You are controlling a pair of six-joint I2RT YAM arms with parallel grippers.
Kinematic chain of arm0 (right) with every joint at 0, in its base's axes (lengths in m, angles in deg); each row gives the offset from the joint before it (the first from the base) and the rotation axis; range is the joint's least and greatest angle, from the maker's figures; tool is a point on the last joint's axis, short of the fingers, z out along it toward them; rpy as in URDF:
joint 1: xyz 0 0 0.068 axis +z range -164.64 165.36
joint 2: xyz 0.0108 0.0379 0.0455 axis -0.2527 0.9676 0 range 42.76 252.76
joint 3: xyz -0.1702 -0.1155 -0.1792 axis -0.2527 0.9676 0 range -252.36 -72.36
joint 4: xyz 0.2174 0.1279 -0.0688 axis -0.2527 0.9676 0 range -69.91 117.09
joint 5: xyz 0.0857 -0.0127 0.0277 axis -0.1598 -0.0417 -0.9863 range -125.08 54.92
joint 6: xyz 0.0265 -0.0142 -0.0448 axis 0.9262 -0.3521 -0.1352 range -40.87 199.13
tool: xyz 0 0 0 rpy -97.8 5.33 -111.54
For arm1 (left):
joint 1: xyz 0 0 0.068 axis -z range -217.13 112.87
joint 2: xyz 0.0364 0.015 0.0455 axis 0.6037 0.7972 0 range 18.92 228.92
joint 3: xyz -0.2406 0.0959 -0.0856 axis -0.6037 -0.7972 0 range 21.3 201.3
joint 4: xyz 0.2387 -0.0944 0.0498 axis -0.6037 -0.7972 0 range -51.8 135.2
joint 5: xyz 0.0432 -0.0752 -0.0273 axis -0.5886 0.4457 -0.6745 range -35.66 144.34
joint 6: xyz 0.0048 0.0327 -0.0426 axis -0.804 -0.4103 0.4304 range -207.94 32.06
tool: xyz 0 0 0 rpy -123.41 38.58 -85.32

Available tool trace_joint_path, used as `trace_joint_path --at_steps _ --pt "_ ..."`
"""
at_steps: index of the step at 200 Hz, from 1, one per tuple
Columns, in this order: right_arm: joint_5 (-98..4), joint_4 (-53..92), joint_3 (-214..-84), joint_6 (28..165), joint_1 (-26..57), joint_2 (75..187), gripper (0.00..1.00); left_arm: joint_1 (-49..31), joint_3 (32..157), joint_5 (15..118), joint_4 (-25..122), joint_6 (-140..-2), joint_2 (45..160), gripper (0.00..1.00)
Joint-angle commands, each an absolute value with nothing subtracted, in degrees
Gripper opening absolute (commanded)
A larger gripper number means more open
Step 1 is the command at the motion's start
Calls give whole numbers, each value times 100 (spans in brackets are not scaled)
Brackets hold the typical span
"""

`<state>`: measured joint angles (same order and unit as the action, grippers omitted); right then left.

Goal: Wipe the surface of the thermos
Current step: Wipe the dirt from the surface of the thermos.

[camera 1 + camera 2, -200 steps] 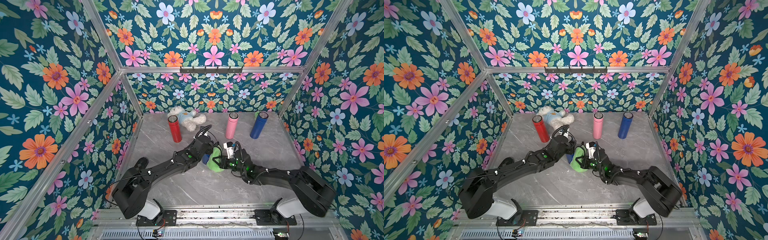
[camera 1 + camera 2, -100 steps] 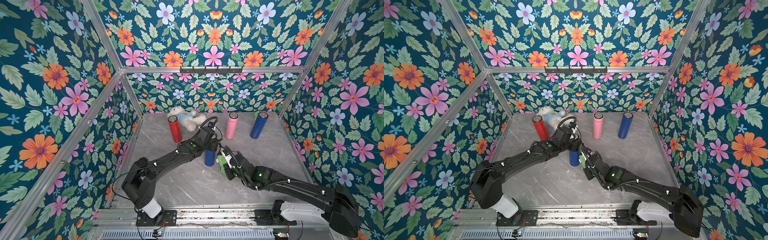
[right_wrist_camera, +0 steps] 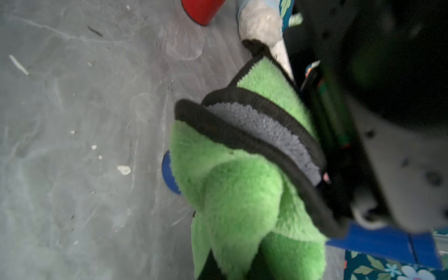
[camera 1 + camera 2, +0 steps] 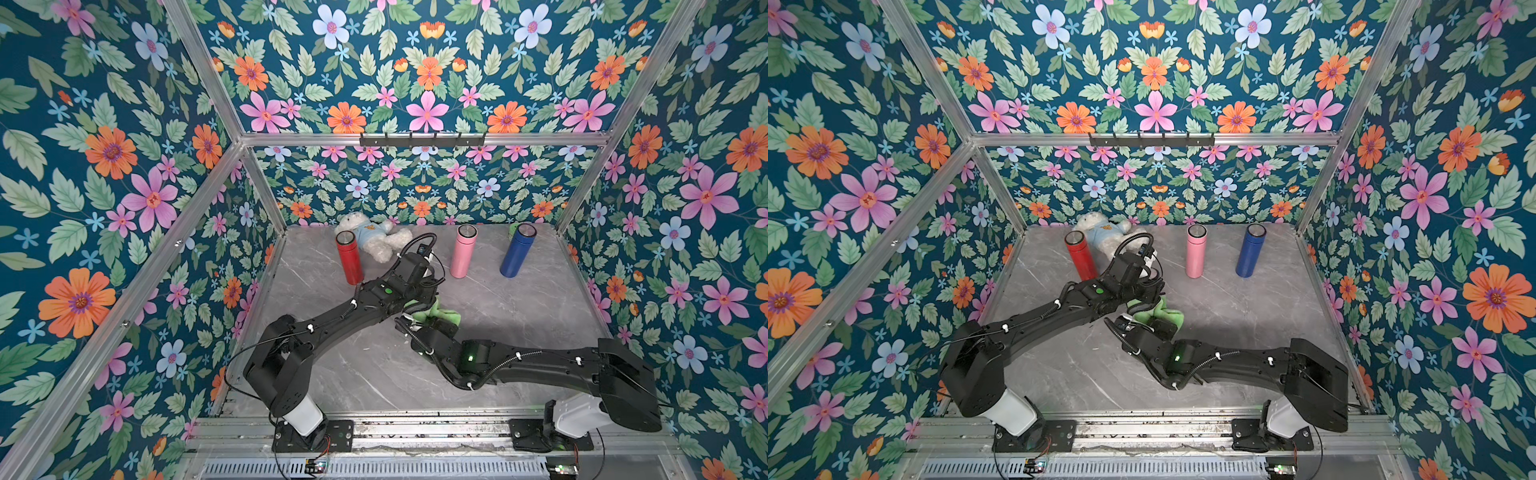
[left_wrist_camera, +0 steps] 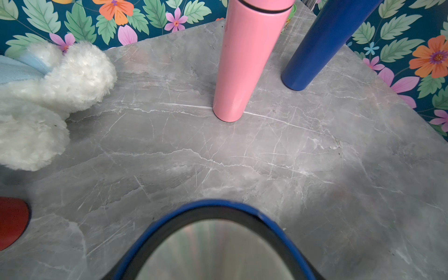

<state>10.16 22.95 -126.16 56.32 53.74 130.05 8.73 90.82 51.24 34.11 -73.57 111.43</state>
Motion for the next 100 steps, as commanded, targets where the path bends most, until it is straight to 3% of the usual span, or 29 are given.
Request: trace_joint_path --at_steps 1,42,100 --pt "1528 1150 -12718 4227 5374 13183 0 884 9022 5305 2566 -7460 11187 0" --pt "1628 566 -12746 3375 5203 13719 0 883 9003 5348 2379 -7532 11151 0" --pt "1554 577 -12370 4053 5066 14929 0 885 9175 5387 1936 -7610 11283 0"
